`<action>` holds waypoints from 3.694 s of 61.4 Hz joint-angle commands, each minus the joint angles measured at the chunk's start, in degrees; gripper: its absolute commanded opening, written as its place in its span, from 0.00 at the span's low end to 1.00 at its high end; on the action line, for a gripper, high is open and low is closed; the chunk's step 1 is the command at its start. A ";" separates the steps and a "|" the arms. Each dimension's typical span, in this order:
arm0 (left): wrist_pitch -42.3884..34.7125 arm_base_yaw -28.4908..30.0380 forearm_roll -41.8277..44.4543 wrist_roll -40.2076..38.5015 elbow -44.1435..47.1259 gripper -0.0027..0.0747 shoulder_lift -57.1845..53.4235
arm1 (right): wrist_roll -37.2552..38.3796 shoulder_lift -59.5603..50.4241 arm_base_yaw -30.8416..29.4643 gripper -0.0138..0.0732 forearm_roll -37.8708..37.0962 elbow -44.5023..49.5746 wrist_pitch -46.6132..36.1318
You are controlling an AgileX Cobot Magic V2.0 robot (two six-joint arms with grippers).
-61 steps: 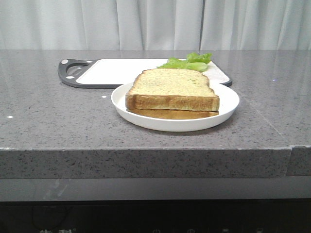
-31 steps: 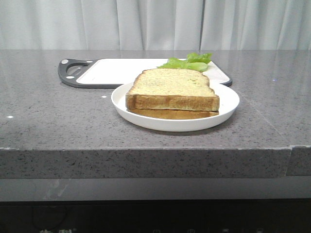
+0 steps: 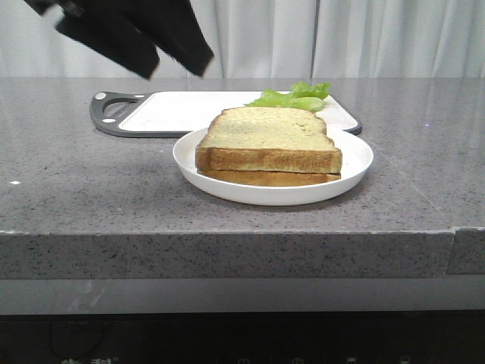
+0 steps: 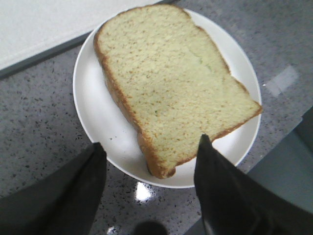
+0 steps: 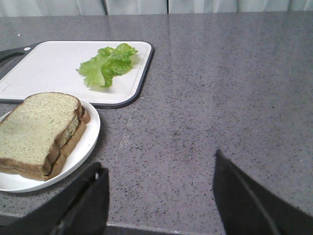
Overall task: Left arm grabs bread, right arm adds lettuce
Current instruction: 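Lower the open left gripper onto the top bread slice, then close the left gripper on the top slice's edge and lift it, then raise the bread slice with the left gripper away from the plate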
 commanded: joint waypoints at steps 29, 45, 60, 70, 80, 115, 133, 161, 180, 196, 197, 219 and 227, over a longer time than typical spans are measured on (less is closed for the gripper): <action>4.06 -0.61 -4.75 -6.34 -13.31 0.56 12.65 | -0.30 0.92 -0.15 0.71 -0.07 -1.57 -5.43; 3.81 -0.51 -5.02 -6.34 -13.30 0.56 13.49 | -0.30 0.92 -0.15 0.71 -0.07 -1.57 -5.49; 3.60 -0.51 -5.02 -6.34 -13.30 0.56 14.31 | -0.30 0.92 -0.15 0.71 -0.07 -1.57 -5.49; 3.86 -0.51 -5.02 -6.34 -13.30 0.53 14.61 | -0.30 0.92 -0.15 0.71 -0.07 -1.57 -5.44; 3.86 -0.29 -5.03 -6.34 -13.30 0.42 14.49 | -0.30 0.92 -0.15 0.71 -0.07 -1.57 -5.02; 3.98 -0.29 -4.41 -6.23 -13.55 0.01 12.89 | -0.30 0.92 -0.15 0.71 -0.07 -1.57 -4.86; 3.61 0.97 -2.20 -6.23 -14.87 0.01 2.75 | -0.30 0.92 -0.15 0.71 -0.07 -1.57 -4.98; -0.74 6.83 11.57 -10.78 3.71 0.01 -24.62 | -0.30 0.92 -0.15 0.71 -0.07 -1.57 -5.39; -0.51 6.83 27.04 -23.86 18.82 0.01 -41.73 | -0.30 0.92 -0.15 0.71 0.07 0.02 -5.46; -1.01 6.83 27.16 -23.96 22.13 0.01 -47.70 | -0.37 5.76 -0.15 0.71 3.37 -2.69 -5.71; -1.16 6.83 27.16 -23.96 22.13 0.01 -47.70 | -0.42 6.78 -0.15 0.71 3.54 -3.18 -5.41; -1.57 6.83 27.16 -23.96 22.13 0.01 -47.60 | -17.15 29.29 0.08 0.64 18.89 -18.97 -1.42; -1.57 6.83 27.16 -23.96 22.13 0.01 -47.60 | -24.42 38.17 0.69 0.64 26.52 -24.62 -1.24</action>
